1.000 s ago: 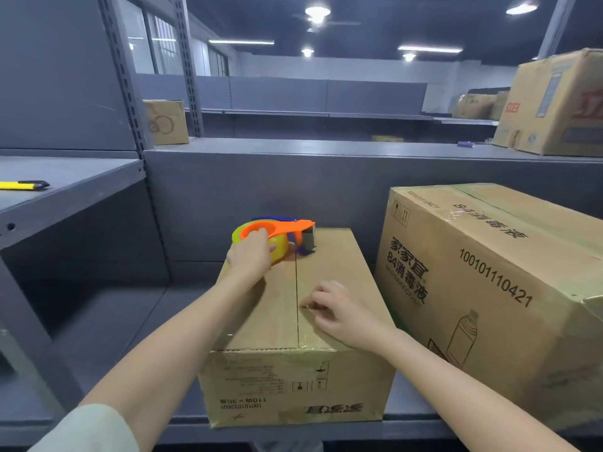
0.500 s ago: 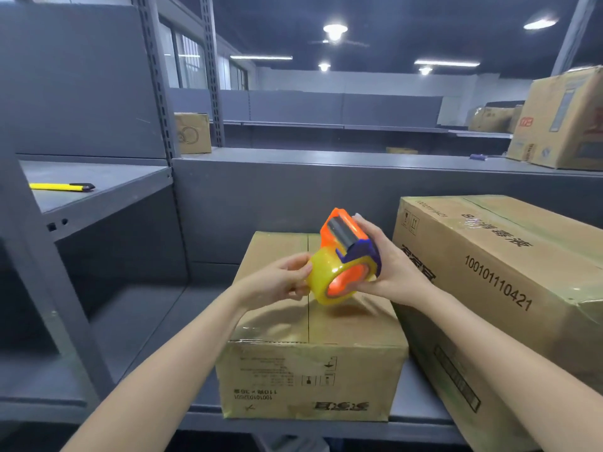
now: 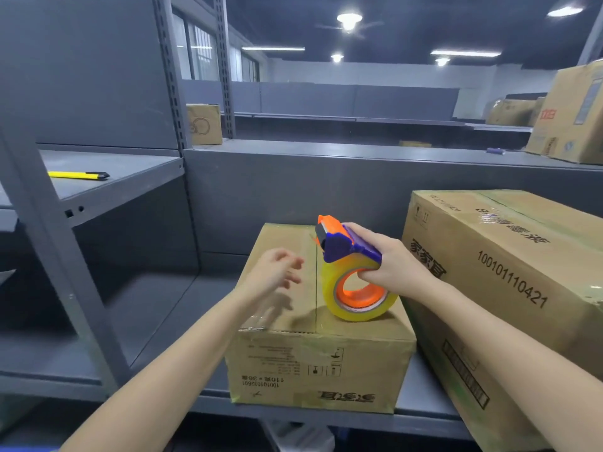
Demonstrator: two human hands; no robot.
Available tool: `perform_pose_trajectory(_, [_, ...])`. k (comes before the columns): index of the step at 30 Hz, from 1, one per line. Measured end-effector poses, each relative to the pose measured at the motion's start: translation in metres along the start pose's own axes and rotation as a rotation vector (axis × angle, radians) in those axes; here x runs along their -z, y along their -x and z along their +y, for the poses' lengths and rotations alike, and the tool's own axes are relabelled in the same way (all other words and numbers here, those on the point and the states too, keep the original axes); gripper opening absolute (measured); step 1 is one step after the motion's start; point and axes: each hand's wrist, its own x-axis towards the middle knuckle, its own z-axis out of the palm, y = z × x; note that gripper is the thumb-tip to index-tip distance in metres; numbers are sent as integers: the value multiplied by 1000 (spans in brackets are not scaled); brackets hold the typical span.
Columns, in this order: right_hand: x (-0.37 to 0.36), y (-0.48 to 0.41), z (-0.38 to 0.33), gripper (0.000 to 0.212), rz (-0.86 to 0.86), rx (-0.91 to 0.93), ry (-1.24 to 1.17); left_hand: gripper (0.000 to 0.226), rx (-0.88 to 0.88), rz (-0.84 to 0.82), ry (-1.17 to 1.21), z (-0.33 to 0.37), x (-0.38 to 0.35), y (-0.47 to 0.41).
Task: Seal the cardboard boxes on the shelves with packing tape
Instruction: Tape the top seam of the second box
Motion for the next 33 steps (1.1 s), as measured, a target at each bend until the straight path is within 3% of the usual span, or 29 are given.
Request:
perform_pose_trajectory(2, [-1,-5,-3,87,-30,2,43,36,71,91,131,17,8,5])
perform_pose_trajectory(5, [-4,-12,-12,96,-51,40,130,51,212,-11,195,39,17,14])
perform_pose_trajectory(8, [-8,-15,-19,102,-67,106,225,42,282,-49,207,49,23,18])
perform_pose_trajectory(14, [-11,-17,-24,93,-47,157,341,14,307,-10,160,45,32,20])
perform_pose_trajectory(19, [-14,-21,-29,88,-107,167,425,18,362,-13,207,37,33,22])
perform_pose_trajectory(22, [-14,-24,-34,88,-148,177,411,18,330,-33,197,30,34,23])
perform_pose_trajectory(26, [-15,-27,-42,91,-188,251,521,1,255,-20,80,27,44,28])
perform_pose_trajectory(30, [-15,-35,-55,85,-266,266,608,21,205,80,-40,24,48,34])
perform_pose_trajectory(33, [-11,-31,-65,84,-303,285,643,21,182,90,-44,19,51,40])
